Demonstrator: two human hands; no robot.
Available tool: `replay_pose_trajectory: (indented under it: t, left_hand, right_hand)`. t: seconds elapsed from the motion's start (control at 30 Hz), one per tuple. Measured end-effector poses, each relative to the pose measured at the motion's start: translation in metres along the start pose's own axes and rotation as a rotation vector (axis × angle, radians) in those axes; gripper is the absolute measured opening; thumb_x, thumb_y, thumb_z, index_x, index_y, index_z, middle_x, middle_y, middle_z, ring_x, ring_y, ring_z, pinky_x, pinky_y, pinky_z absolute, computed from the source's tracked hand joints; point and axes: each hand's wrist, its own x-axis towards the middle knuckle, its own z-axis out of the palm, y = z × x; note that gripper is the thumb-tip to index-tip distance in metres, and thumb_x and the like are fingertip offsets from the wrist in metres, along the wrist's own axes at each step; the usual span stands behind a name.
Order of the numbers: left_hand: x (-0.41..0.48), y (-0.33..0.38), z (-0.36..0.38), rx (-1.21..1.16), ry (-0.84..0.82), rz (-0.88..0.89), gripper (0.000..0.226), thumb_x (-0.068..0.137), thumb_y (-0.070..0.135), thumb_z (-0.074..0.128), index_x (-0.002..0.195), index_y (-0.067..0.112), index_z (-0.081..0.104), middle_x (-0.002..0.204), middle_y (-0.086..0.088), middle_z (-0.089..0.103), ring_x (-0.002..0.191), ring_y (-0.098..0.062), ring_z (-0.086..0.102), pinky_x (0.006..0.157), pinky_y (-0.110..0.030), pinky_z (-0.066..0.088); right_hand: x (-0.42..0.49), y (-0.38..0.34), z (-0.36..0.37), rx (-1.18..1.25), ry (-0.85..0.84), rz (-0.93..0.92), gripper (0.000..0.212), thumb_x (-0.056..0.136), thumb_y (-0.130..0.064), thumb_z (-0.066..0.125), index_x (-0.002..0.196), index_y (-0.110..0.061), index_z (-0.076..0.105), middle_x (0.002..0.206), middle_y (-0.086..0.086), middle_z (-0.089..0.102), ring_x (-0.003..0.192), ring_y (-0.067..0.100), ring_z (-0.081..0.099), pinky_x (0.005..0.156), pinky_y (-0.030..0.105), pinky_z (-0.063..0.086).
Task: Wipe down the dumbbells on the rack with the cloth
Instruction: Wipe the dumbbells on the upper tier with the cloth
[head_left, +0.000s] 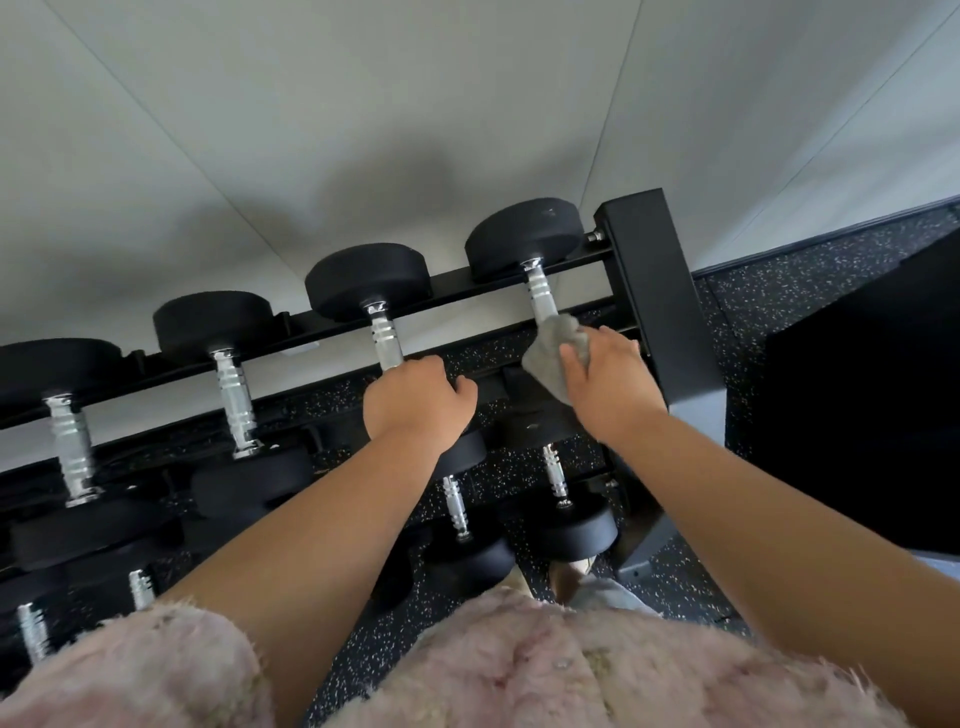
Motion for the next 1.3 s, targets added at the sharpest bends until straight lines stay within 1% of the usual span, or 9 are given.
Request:
replay_pose_trajectory:
  t: [0.1, 0.23, 0.33, 0.43, 0.6, 0.8, 1.03, 1.13, 1.3]
  left_hand:
    - [-0.001, -0.001, 0.001, -0.011, 0.013, 0.005, 0.036, 0.095, 0.056, 0.045, 0.083, 0.026, 0.06, 0.072, 0.008, 0.061, 0.065, -0.018, 0.06, 0.067, -0.037, 0.058]
    - [-0.001, -0.002, 0.001, -0.024, 0.014, 0.015, 0.034, 0.094, 0.055, 0.046, 0.084, 0.025, 0.061, 0.074, 0.009, 0.061, 0.068, -0.019, 0.06, 0.068, -0.037, 0.058]
    - [-0.001, -0.001, 0.0, -0.014, 0.009, 0.016, 0.033, 0.095, 0.053, 0.047, 0.086, 0.025, 0.062, 0.076, 0.008, 0.06, 0.07, -0.019, 0.06, 0.069, -0.036, 0.057]
    - [0.0, 0.0, 0.0, -0.011, 0.005, 0.013, 0.033, 0.095, 0.052, 0.047, 0.086, 0.024, 0.062, 0.076, 0.007, 0.059, 0.069, -0.02, 0.06, 0.068, -0.037, 0.057]
    - [-0.001, 0.0, 0.0, -0.012, 0.024, -0.001, 0.032, 0.093, 0.052, 0.049, 0.08, 0.024, 0.06, 0.071, 0.008, 0.058, 0.064, -0.019, 0.057, 0.066, -0.037, 0.056]
    - [0.001, -0.001, 0.002, -0.007, 0.003, -0.01, 0.03, 0.092, 0.052, 0.051, 0.082, 0.025, 0.059, 0.071, 0.009, 0.057, 0.069, -0.019, 0.058, 0.069, -0.036, 0.056]
    - [0.001, 0.0, 0.002, -0.042, 0.023, -0.033, 0.026, 0.091, 0.051, 0.054, 0.08, 0.027, 0.058, 0.072, 0.01, 0.057, 0.069, -0.016, 0.057, 0.061, -0.03, 0.049]
    - [-0.001, 0.0, 0.003, -0.044, 0.033, -0.038, 0.027, 0.091, 0.051, 0.055, 0.078, 0.027, 0.057, 0.07, 0.01, 0.056, 0.068, -0.015, 0.056, 0.061, -0.031, 0.05]
    - [0.0, 0.0, 0.004, -0.025, 0.036, -0.042, 0.028, 0.091, 0.052, 0.055, 0.076, 0.028, 0.056, 0.069, 0.011, 0.054, 0.068, -0.014, 0.054, 0.057, -0.029, 0.042]
  right_hand:
    - [0.023, -0.006, -0.011, -0.029, -0.004, 0.166, 0.044, 0.109, -0.044, 0.032, 0.116, -0.009, 0.056, 0.085, 0.004, 0.057, 0.09, 0.027, 0.061, 0.073, 0.034, 0.043]
    - [0.027, -0.02, -0.014, 0.051, 0.044, 0.11, 0.037, 0.11, -0.045, 0.034, 0.107, -0.014, 0.052, 0.081, -0.001, 0.056, 0.072, 0.014, 0.058, 0.054, 0.028, 0.038]
    - [0.043, -0.034, -0.025, 0.127, 0.089, 0.034, 0.037, 0.11, -0.047, 0.032, 0.111, -0.015, 0.052, 0.084, 0.0, 0.06, 0.08, 0.02, 0.065, 0.063, 0.032, 0.05]
    - [0.067, -0.044, -0.031, 0.199, -0.012, 0.059, 0.05, 0.11, -0.046, 0.034, 0.145, -0.012, 0.041, 0.105, 0.0, 0.06, 0.096, 0.025, 0.064, 0.08, 0.038, 0.052]
    - [0.071, -0.046, -0.021, -0.322, -0.465, -0.041, 0.048, 0.112, -0.036, 0.037, 0.151, -0.007, 0.041, 0.122, 0.016, 0.06, 0.112, 0.03, 0.06, 0.091, 0.035, 0.044]
    - [0.083, -0.045, -0.024, -0.457, -0.615, 0.031, 0.049, 0.114, -0.029, 0.03, 0.155, -0.002, 0.036, 0.149, 0.019, 0.049, 0.133, 0.033, 0.051, 0.105, 0.035, 0.041]
    - [0.124, -0.044, -0.005, 0.127, -0.161, 0.055, 0.043, 0.108, -0.04, 0.048, 0.125, -0.002, 0.052, 0.105, 0.012, 0.061, 0.087, 0.025, 0.057, 0.071, 0.033, 0.042]
    - [0.121, -0.031, -0.006, 0.125, -0.283, 0.028, 0.04, 0.105, -0.043, 0.053, 0.123, -0.007, 0.056, 0.1, 0.009, 0.065, 0.079, 0.02, 0.063, 0.062, 0.031, 0.046]
    - [0.113, -0.008, -0.025, -0.171, -0.611, -0.057, 0.037, 0.106, -0.045, 0.05, 0.112, -0.01, 0.058, 0.101, 0.007, 0.066, 0.09, 0.022, 0.062, 0.079, 0.035, 0.049]
